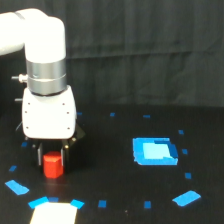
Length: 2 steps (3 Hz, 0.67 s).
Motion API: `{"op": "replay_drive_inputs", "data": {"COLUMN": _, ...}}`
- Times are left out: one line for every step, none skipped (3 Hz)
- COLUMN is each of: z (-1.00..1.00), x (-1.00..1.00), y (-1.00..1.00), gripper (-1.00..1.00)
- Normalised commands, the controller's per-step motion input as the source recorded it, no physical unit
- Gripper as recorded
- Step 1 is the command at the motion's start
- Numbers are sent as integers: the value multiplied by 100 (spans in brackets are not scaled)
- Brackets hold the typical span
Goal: Pick up the red object from the table
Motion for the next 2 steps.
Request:
{"op": "replay_drive_inputs", "data": {"z": 77, "x": 55, "y": 48, "gripper": -100}}
{"op": "replay_drive_inputs", "data": {"z": 100, "x": 20, "y": 34, "gripper": -89}}
